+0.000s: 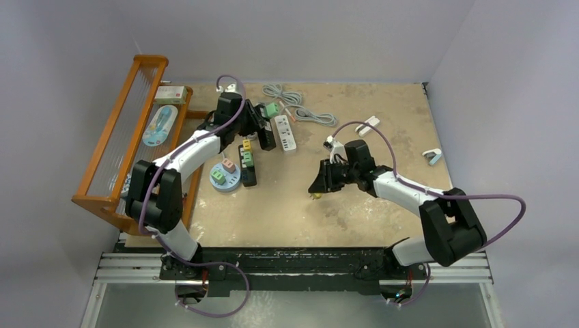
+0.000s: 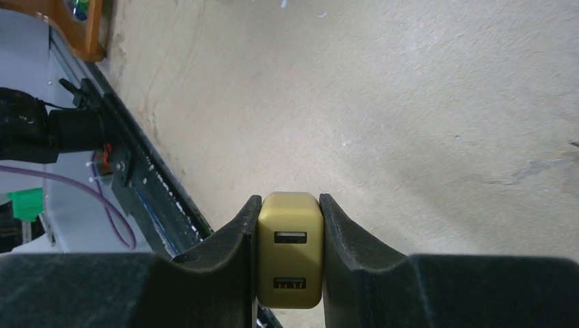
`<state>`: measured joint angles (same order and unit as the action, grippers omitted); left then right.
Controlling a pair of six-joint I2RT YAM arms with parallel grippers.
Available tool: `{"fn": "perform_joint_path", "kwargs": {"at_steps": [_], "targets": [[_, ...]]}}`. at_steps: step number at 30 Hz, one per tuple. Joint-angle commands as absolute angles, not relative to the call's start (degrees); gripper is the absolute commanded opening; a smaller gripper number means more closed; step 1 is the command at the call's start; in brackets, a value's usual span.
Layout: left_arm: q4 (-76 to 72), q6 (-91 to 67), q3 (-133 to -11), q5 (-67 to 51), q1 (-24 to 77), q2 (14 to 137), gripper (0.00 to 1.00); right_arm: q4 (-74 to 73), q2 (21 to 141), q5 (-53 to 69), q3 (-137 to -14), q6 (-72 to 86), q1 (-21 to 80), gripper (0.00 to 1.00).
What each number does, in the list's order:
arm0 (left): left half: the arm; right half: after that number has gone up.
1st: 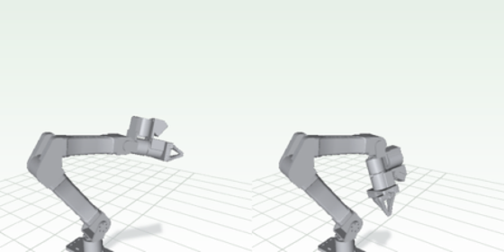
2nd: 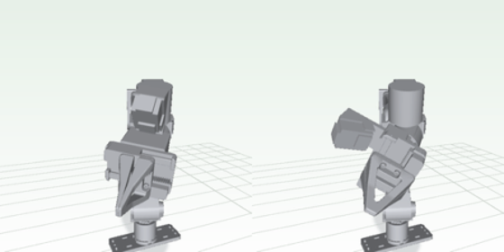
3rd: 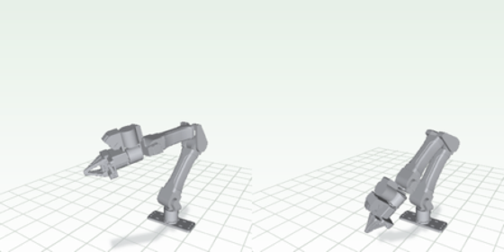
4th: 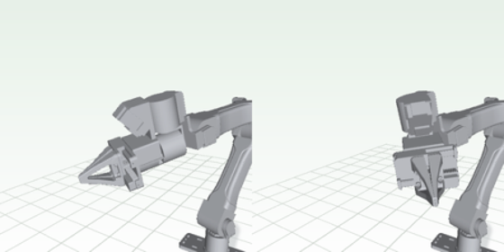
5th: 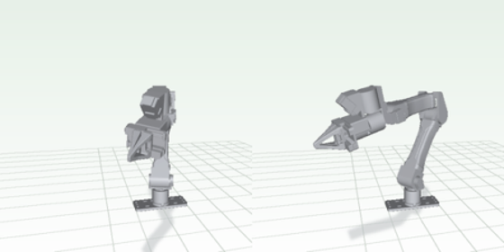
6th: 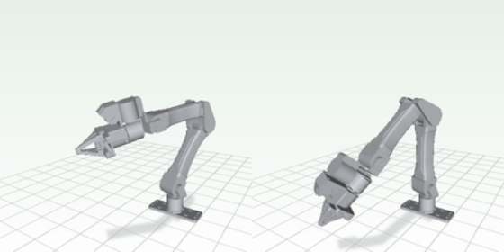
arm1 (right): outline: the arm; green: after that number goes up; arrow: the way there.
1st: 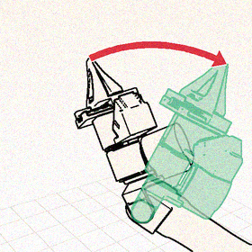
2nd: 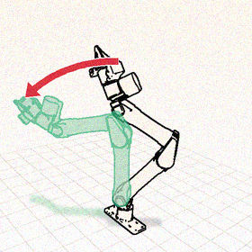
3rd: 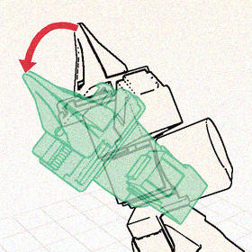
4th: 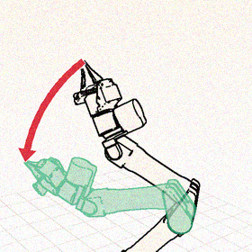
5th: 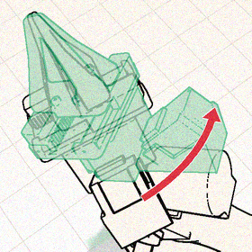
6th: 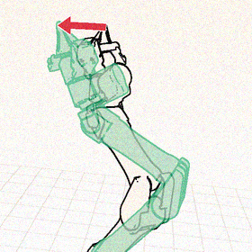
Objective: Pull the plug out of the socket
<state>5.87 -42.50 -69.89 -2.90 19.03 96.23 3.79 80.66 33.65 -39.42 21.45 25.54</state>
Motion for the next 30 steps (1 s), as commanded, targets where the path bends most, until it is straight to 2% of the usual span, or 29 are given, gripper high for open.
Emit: {"fn": "perform_joint_path", "kwargs": {"at_steps": [1, 10, 22, 30], "targets": [[4.2, -40.9, -68.3, -0.4, 18.7, 90.4, 0.00, 6.5, 82.2, 39.2, -38.8, 22.5, 25.7, 0.00], [-0.6, -43.0, -59.8, 4.9, 18.9, 82.9, 0.00, 7.5, 85.3, 43.8, -37.1, 21.9, 25.7, 0.00], [-2.1, -44.9, -59.8, 2.0, 18.9, 83.8, 0.00, 9.4, 90.6, 42.7, -40.7, 21.7, 25.7, 0.00], [-2.5, -44.5, -59.7, 1.1, 18.9, 84.1, 0.00, 8.3, 94.2, 37.7, -46.8, 20.7, 25.7, 0.11]]}}
